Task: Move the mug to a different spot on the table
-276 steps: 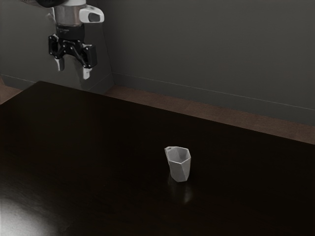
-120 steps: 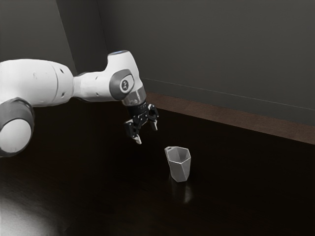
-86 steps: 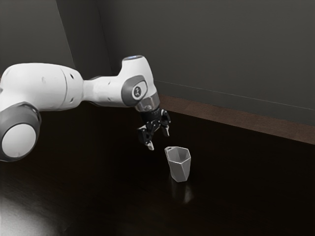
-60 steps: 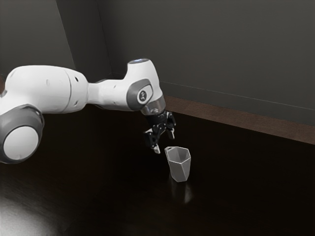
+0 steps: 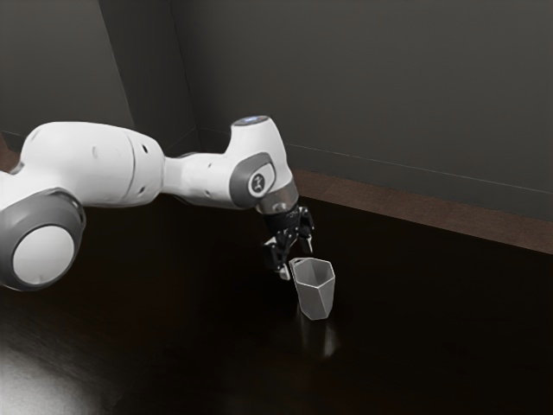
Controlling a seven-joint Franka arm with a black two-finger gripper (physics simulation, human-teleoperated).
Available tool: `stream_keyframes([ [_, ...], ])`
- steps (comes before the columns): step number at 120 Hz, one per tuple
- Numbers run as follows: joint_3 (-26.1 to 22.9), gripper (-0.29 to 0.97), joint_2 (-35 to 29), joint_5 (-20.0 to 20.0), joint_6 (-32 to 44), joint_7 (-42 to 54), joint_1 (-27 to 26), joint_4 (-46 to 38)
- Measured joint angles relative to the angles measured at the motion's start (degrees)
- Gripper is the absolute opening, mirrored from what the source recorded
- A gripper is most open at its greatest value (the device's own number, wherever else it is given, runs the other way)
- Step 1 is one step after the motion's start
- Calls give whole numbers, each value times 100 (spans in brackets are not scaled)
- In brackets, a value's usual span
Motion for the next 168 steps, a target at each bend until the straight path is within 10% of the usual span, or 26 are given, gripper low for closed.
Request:
stream_keyframes([
  [108, -68, 68, 241, -13, 499, -107, -40, -64],
  [168, -73, 16, 185, -5, 550, -30, -101, -64],
])
